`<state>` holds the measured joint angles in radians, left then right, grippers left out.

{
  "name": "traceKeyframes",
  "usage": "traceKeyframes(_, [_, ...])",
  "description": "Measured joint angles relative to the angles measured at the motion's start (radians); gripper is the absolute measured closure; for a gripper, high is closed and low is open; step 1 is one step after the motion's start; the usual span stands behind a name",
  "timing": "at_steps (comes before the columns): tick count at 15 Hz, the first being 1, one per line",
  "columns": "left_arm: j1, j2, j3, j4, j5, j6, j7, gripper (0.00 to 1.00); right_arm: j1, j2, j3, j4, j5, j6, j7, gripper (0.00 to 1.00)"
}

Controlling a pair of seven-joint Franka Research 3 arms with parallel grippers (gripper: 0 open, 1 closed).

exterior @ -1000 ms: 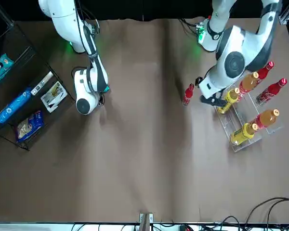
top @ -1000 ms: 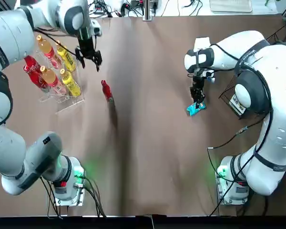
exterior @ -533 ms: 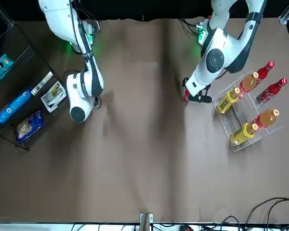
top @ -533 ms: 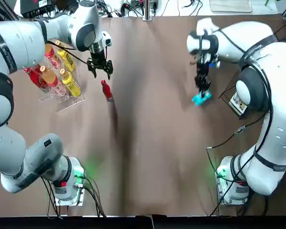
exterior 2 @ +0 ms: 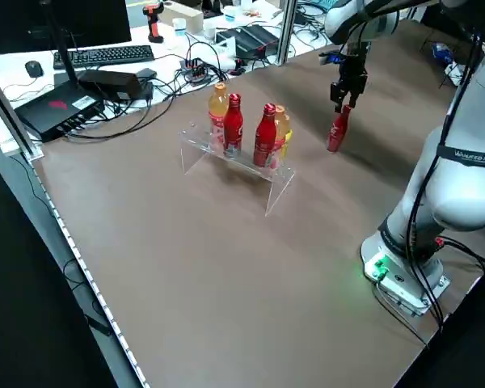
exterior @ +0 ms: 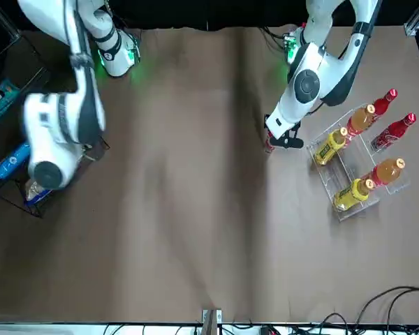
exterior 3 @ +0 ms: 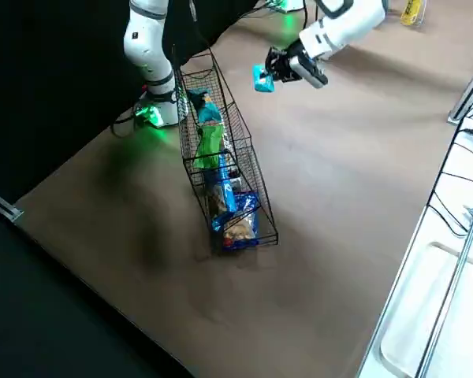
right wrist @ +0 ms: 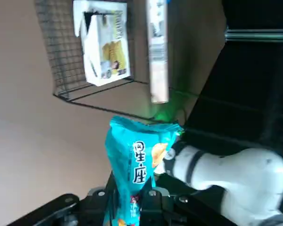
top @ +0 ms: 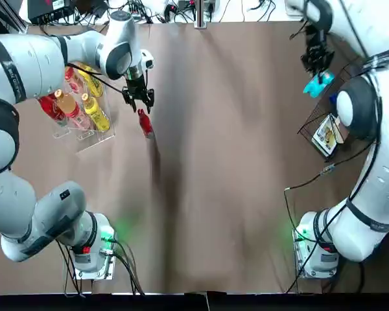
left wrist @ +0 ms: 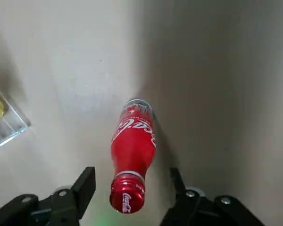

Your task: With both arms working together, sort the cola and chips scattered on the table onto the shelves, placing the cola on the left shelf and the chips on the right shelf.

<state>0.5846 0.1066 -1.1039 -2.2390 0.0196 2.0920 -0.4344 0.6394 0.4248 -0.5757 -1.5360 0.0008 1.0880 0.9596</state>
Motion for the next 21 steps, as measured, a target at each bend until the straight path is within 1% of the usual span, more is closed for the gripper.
traceKeyframes(1, [0.000, 0.000, 0.000, -0.014, 0.000, 0.000, -0.001, 0.34, -0.018, -0.040, -0.023, 0.053, -0.019, -0.064, -0.058, 0.78])
traceKeyframes(2, [0.000, 0.000, 0.000, -0.020, 0.000, 0.001, -0.003, 0.34, -0.022, -0.062, -0.030, 0.070, -0.042, -0.093, -0.096, 0.78])
traceKeyframes(3, [0.000, 0.000, 0.000, -0.023, 0.000, 0.001, -0.004, 0.40, -0.022, -0.083, -0.035, 0.084, -0.072, -0.129, -0.134, 0.78])
traceKeyframes(4, [0.000, 0.000, 0.000, -0.026, 0.000, 0.001, -0.007, 0.40, -0.022, -0.099, -0.039, 0.099, -0.101, -0.166, -0.167, 0.78])
traceKeyframes(6, [0.000, 0.000, 0.000, -0.034, 0.000, 0.001, -0.013, 0.43, -0.022, -0.113, -0.052, 0.139, -0.140, -0.231, -0.221, 0.78])
traceKeyframes(7, [0.000, 0.000, 0.000, -0.037, 0.000, 0.001, -0.016, 0.46, -0.022, -0.114, -0.062, 0.161, -0.152, -0.255, -0.249, 0.78])
traceKeyframes(8, [0.000, 0.000, 0.000, -0.039, 0.000, 0.001, -0.018, 0.46, -0.022, -0.114, -0.074, 0.181, -0.166, -0.272, -0.278, 0.78])
traceKeyframes(9, [-0.002, 0.000, 0.000, -0.040, 0.000, 0.001, -0.024, 0.49, -0.022, -0.114, -0.085, 0.194, -0.181, -0.280, -0.300, 0.78])
traceKeyframes(11, [-0.010, 0.000, 0.000, -0.039, -0.001, 0.003, -0.042, 0.68, -0.023, -0.114, -0.105, 0.205, -0.224, -0.284, -0.347, 0.78])
traceKeyframes(14, [-0.014, -0.001, 0.000, -0.039, -0.001, 0.005, -0.072, 0.68, -0.030, -0.138, -0.145, 0.211, -0.250, -0.278, -0.409, 0.80])
traceKeyframes(17, [-0.012, -0.001, 0.001, -0.032, -0.001, 0.016, -0.088, 0.68, -0.070, -0.177, -0.155, 0.190, -0.250, -0.243, -0.438, 0.81])
traceKeyframes(19, [-0.010, -0.003, 0.003, 0.001, -0.001, 0.014, -0.119, 0.68, -0.098, -0.184, -0.156, 0.173, -0.250, -0.223, -0.453, 0.81])
traceKeyframes(20, [-0.009, -0.005, 0.004, 0.035, 0.000, -0.008, -0.130, 0.68, -0.113, -0.184, -0.156, 0.165, -0.250, -0.218, -0.459, 0.81])
traceKeyframes(21, [-0.008, -0.007, 0.007, 0.080, 0.000, -0.056, -0.136, 0.68, -0.125, -0.184, -0.156, 0.153, -0.250, -0.212, -0.461, 0.81])
